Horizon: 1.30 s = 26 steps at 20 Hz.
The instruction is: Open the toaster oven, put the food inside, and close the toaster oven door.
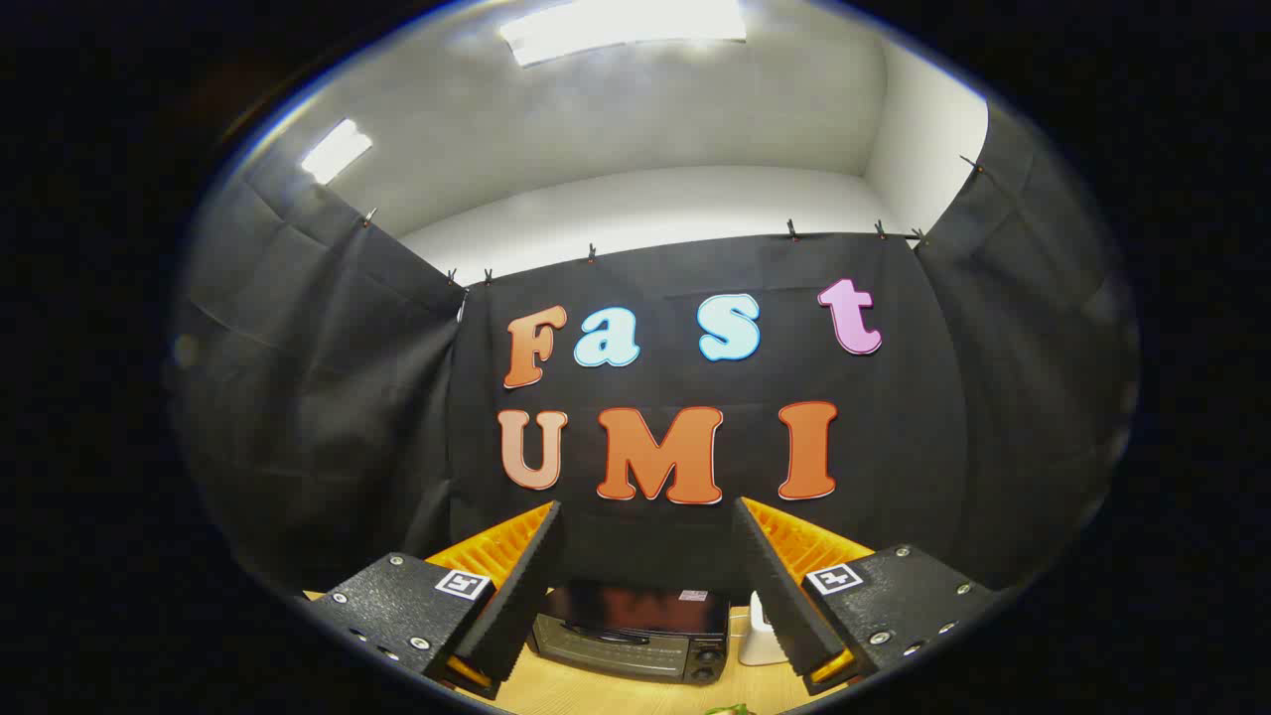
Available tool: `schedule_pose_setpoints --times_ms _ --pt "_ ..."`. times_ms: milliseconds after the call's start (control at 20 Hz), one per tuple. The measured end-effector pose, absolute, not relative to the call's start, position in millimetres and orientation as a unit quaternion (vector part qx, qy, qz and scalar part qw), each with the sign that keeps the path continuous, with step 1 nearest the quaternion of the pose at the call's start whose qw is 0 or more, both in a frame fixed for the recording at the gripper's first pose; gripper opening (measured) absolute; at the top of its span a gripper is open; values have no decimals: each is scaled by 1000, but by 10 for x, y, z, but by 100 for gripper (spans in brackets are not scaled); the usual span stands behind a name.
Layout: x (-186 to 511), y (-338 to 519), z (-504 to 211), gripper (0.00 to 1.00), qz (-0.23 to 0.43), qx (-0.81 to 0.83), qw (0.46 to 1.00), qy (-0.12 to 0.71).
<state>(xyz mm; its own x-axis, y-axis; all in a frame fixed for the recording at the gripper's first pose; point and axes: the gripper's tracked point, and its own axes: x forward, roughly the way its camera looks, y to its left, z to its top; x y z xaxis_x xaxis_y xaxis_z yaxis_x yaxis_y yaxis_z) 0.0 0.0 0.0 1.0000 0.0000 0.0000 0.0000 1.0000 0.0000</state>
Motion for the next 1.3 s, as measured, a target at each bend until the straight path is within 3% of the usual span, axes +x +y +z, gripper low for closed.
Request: schedule_pose_setpoints --times_ms 750,1300 --pt "196 170 -349 100 17 14 999 30" --pt "615 243 -1395 100 -1 12 995 99"
